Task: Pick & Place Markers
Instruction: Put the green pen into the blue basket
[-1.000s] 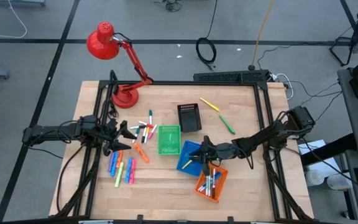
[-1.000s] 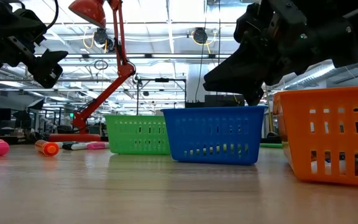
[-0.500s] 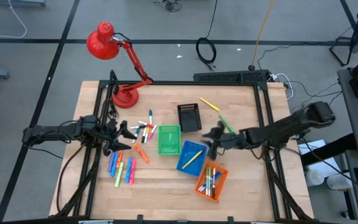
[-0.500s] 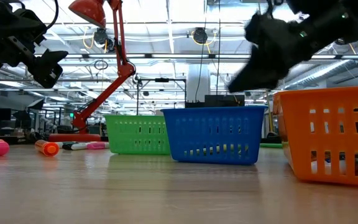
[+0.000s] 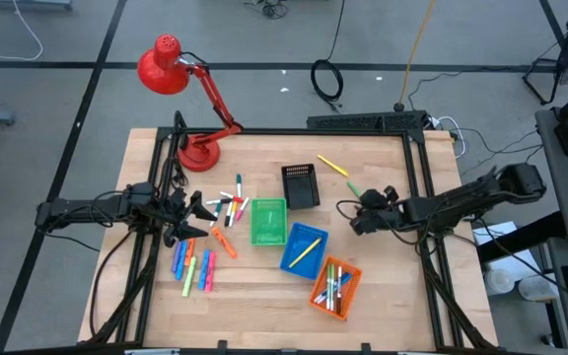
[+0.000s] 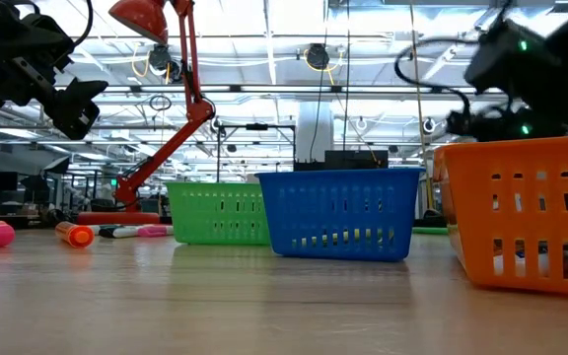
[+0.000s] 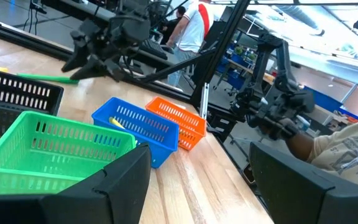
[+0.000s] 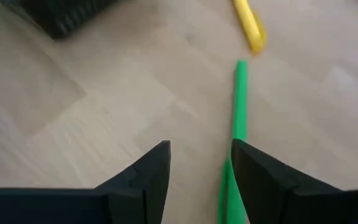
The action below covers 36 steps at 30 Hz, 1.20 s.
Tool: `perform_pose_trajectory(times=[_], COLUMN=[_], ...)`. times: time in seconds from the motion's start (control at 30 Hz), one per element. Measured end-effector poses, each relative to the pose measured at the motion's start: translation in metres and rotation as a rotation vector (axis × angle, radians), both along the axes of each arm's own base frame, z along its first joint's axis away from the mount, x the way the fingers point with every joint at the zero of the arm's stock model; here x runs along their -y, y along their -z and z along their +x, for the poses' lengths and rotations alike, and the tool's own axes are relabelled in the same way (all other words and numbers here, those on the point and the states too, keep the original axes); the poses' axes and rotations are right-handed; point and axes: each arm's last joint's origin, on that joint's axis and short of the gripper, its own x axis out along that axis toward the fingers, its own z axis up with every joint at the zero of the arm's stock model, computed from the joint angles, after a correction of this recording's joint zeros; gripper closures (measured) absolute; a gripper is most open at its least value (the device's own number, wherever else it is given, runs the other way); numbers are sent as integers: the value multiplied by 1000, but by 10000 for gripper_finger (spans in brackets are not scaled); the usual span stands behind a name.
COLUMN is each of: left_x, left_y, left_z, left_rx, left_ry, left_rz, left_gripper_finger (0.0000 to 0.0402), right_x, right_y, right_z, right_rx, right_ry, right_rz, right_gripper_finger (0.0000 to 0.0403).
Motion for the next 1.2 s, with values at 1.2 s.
perform_pose_trajectory(times=[1.2], left_x=[0], left_y=[0], left_z=[0], left_rx=[0], left_ry=[0], left_rz=[0], left_gripper_finger=[128], right_x=[18], right_y=[29], right_z=[-17], right_rx=[352], right_ry=[-55], right_rz=[125], right_gripper_finger=[364])
